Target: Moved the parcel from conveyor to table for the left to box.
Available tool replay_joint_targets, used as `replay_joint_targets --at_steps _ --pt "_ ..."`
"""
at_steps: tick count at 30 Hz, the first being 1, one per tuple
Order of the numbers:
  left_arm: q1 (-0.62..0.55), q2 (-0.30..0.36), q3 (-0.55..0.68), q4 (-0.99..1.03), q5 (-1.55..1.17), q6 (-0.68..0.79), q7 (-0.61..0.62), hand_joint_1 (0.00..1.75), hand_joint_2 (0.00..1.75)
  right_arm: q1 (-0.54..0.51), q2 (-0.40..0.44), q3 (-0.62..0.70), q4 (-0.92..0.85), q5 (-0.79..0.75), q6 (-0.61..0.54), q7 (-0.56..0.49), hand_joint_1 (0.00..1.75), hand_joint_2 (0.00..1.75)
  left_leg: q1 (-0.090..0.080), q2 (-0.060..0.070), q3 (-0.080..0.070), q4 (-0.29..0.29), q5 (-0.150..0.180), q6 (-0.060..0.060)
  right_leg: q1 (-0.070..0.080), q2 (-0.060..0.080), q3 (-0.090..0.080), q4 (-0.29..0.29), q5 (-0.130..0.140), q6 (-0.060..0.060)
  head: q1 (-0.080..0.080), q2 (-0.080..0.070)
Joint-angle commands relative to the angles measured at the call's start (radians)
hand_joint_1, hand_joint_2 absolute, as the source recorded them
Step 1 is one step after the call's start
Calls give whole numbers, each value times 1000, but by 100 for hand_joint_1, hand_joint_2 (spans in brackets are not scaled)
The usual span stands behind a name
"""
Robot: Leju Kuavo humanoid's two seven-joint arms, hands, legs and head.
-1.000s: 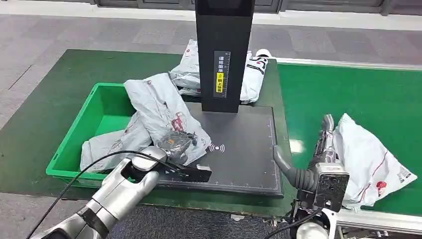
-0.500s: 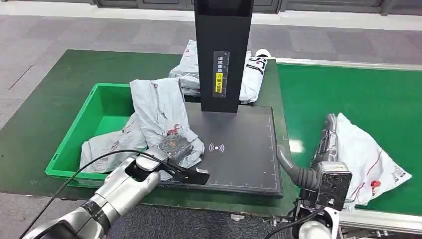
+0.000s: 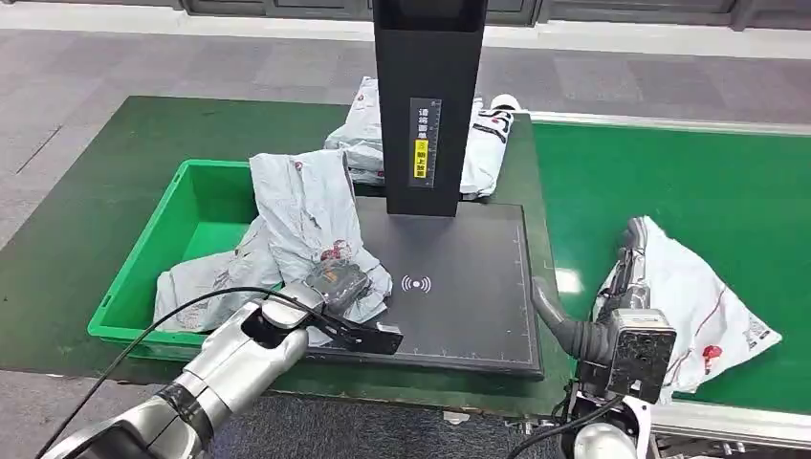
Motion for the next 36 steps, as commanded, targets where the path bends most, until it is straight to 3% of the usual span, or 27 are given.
replay_joint_targets --at_steps 1,13,14,15,16,18,20,21,23,26,36 --pt "-24 13 -56 71 -4 -9 2 175 175 -28 21 -54 58 0 -1 0 0 175 0 1 2 -2 0 0 0 0 2 -1 0 0 0 0" --pt "-24 13 -56 71 -4 -9 2 175 175 -28 21 -54 58 0 -1 0 0 175 -1 1 3 -2 0 0 0 0 2 -2 0 0 0 0" --pt "6 312 200 -306 -381 368 379 175 175 -33 8 -68 107 15 -84 33 0 175 0 1 2 -1 0 0 1 0 2 -1 0 0 0 0" --pt "42 244 310 -671 -405 849 468 175 175 -43 -8 -74 155 -16 -100 4 0 175 0 7 3 -2 0 0 1 6 0 -1 1 -1 0 0" --pt "64 187 412 -725 -405 772 370 175 175 -47 -12 -94 193 -18 -112 24 0 175 2 9 -3 2 -1 -1 2 8 -5 2 2 -1 0 0" --pt "62 179 422 -728 -405 761 360 175 175 -47 -16 -98 200 -18 -112 26 0 175 4 8 -5 4 1 -2 4 8 -6 4 3 -2 3 0" --pt "71 148 484 -662 -405 809 294 175 175 -49 -17 -122 226 -11 -119 33 0 175 3 17 -5 1 1 -5 3 16 -10 2 7 -6 3 0" --pt "72 156 485 -634 -405 829 295 175 175 -44 -13 -133 226 3 -131 45 0 175 -2 10 -6 -2 3 -4 0 9 -11 2 5 -4 2 0" --pt "67 183 474 -614 -405 846 321 175 175 -33 -8 -156 223 9 -145 53 0 175 0 9 0 -5 2 -4 1 8 -5 -1 3 -4 2 0" --pt "67 183 474 -614 -405 846 321 175 175 -33 -8 -156 223 9 -145 53 0 175 2 2 -2 -2 3 -3 3 1 -4 0 2 -4 3 0" --pt "68 222 469 -633 -405 847 346 175 175 -20 5 -213 225 -21 -163 56 0 175 2 1 -4 -1 3 -4 2 -1 -5 2 1 -5 2 0"
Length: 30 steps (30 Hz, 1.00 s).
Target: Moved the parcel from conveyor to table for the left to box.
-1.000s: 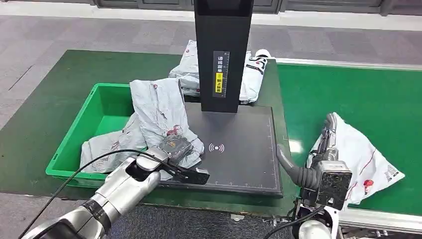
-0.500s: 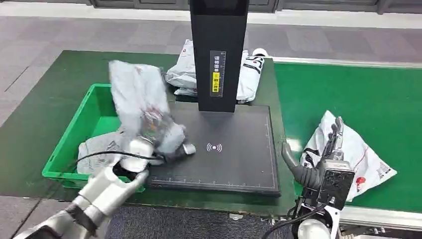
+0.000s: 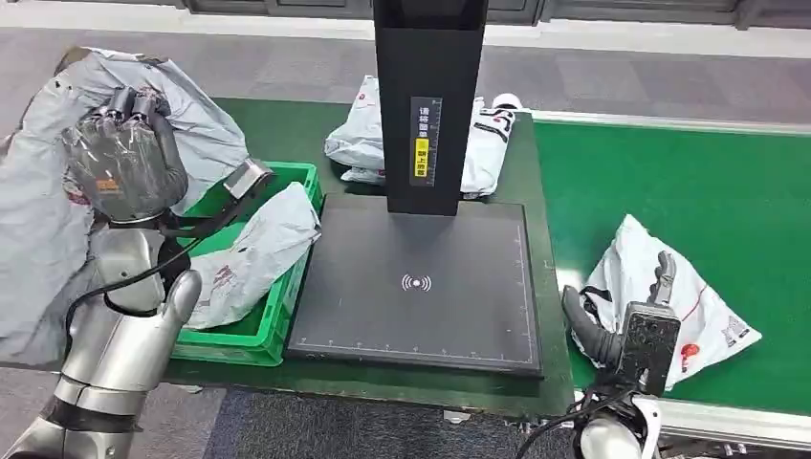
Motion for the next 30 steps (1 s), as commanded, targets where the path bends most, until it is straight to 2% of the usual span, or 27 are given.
replay_joint_targets --at_steps 1,3,5,9,23,24,25,28,30 --pt "-9 60 18 -10 -79 -6 29 175 175 -13 14 -112 87 -35 -17 4 0 175 0 1 4 -3 0 1 0 0 3 -2 0 0 0 0" --pt "-5 85 15 -16 -79 -20 43 175 175 -17 15 -125 106 -42 -7 0 0 175 0 1 3 -2 -1 0 0 0 3 -2 0 0 0 0" --pt "-43 122 -125 38 -79 -190 159 175 175 -21 15 -135 117 -43 -1 -6 0 175 0 2 4 -2 -1 0 0 1 3 -3 0 0 0 0" --pt "-62 114 -128 78 -79 -170 157 175 175 -25 14 -136 119 -43 0 -6 0 175 0 -2 3 -2 1 1 1 -3 3 -2 0 0 0 0" --pt "-62 114 -128 78 -79 -170 157 175 175 -25 14 -136 119 -43 0 -6 0 175 0 -1 3 -2 0 0 0 -1 2 -2 0 0 0 0" --pt "-44 30 -38 138 -54 -249 48 175 175 -21 13 -133 113 -42 1 -7 0 175 0 -1 1 -1 0 0 1 -1 1 -1 0 0 0 0" --pt "-45 15 -7 181 -71 -276 22 175 175 -20 10 -130 114 -42 4 -7 0 175 0 -1 1 -1 0 0 0 -1 1 -1 0 0 0 0" --pt "-80 -14 40 408 179 -450 -129 175 175 -34 -7 -118 140 -45 18 -11 0 175 -1 -1 4 -4 1 1 0 -2 4 -4 0 0 0 0" --pt "-103 -10 13 543 210 -494 -146 175 175 -48 -8 -116 155 -48 29 -14 0 175 0 -1 3 -2 1 0 0 -1 3 -2 0 0 0 0"
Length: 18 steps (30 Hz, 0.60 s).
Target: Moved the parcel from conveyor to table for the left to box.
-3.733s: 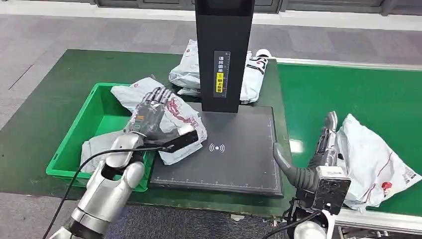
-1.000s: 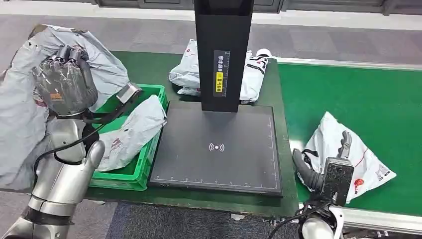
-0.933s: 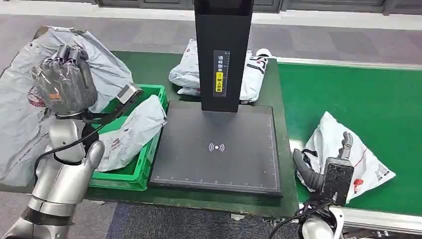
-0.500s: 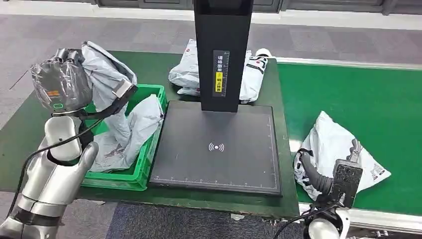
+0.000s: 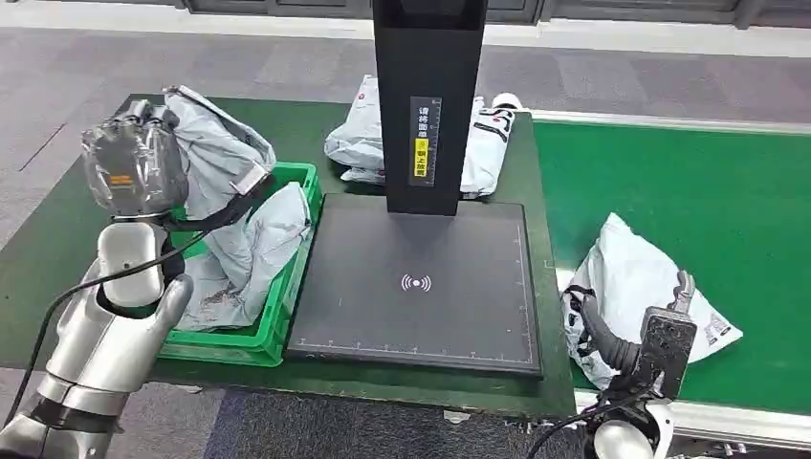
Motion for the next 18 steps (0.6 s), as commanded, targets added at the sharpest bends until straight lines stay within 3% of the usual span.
replay_joint_targets --at_steps 1,5,6,7,10,18 --pt "-98 -100 86 535 280 -291 -199 175 175 -56 -10 -23 104 -6 33 -6 0 175 -1 -1 5 -4 2 1 0 -2 5 -3 1 0 0 0" --pt "-149 -117 53 733 279 -357 -115 175 175 -80 6 -29 108 8 52 4 0 175 -1 1 5 -4 2 0 0 0 4 -3 2 0 0 0" --pt "-167 -120 40 777 256 -362 -93 175 0 -80 9 -31 105 13 55 8 0 175 -1 0 4 -2 2 -1 0 -1 3 -2 2 0 0 0" --pt "-220 -136 21 920 179 -444 35 0 0 -73 18 -37 87 23 64 18 0 175 -1 0 5 -4 3 0 0 -2 4 -3 2 0 0 0" --pt "-260 -163 46 1027 175 -415 24 0 0 -57 25 -44 64 38 74 29 0 175 -1 -2 4 -2 2 0 0 -3 4 -2 1 0 0 0" --pt "-270 -170 53 1029 131 -438 62 0 0 -58 38 -62 47 58 95 43 0 175 -1 -1 2 -1 2 0 0 -1 3 -1 2 0 0 0"
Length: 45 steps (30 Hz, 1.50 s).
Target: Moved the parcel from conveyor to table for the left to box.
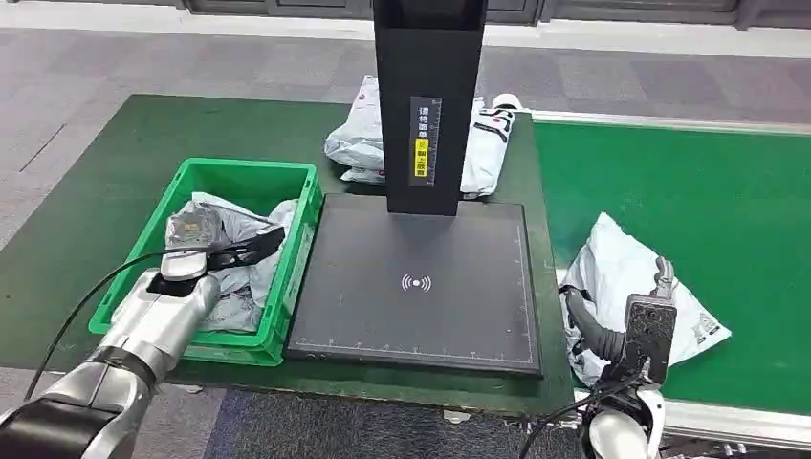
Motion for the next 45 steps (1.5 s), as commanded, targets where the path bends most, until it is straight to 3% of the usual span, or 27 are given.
replay_joint_targets --at_steps 1,8,13,15,16,18,19,24,25,30,33,45 --pt "-71 -45 16 208 -42 -34 35 0 0 -23 33 -63 19 16 21 14 0 175 -1 0 2 -2 0 1 -1 -1 2 -1 0 0 0 0" --pt "-63 -51 66 179 -66 34 41 0 0 -5 37 -69 -5 23 24 16 0 175 0 0 2 -2 1 1 -1 -2 3 -2 0 0 0 0" --pt "-67 -109 155 -37 -16 354 -39 0 0 36 45 -90 -56 25 8 25 0 175 0 -5 -2 1 1 2 0 -6 1 0 -1 1 0 0" --pt "-52 -109 158 -109 -12 328 -35 0 0 39 45 -90 -61 25 5 25 0 175 0 -5 -2 1 1 2 0 -6 0 0 -1 1 0 0" --pt "-21 -111 171 -204 15 450 -81 0 0 38 42 -84 -56 25 0 25 0 175 0 -5 -3 1 1 2 0 -6 -1 0 0 1 0 0" --pt "28 -106 175 -363 31 529 -113 0 0 30 37 -71 -44 25 -4 24 0 175 0 -4 -2 0 1 2 -1 -5 0 -1 0 1 0 0" --pt "51 -99 170 -440 26 517 -109 0 0 23 34 -63 -29 25 -6 23 0 175 0 -4 -1 0 0 2 -1 -5 1 -1 0 1 0 0" --pt "57 -98 170 -441 27 519 -111 0 0 22 34 -62 -29 25 -6 24 0 175 0 1 0 -1 -1 2 -1 -1 1 -2 0 1 0 0" --pt "64 -94 169 -462 0 598 -123 0 0 19 32 -57 -24 24 -6 22 0 175 0 0 0 0 -1 3 -1 -1 0 -1 0 1 0 0" --pt "193 -83 201 -772 -65 684 -139 0 0 -17 15 -20 36 11 -12 -1 0 175 0 5 0 -1 -1 3 0 3 -1 -2 1 1 0 0" --pt "282 -138 266 -975 -27 684 -251 0 0 -21 -6 4 67 30 -27 3 0 175 0 4 -1 -1 -1 2 0 3 -1 -1 1 1 0 0" --pt "282 -138 266 -975 -27 684 -251 0 0 -21 -6 4 67 30 -27 3 0 175 0 1 -1 -1 -1 3 -1 -1 0 -2 -1 2 0 0"
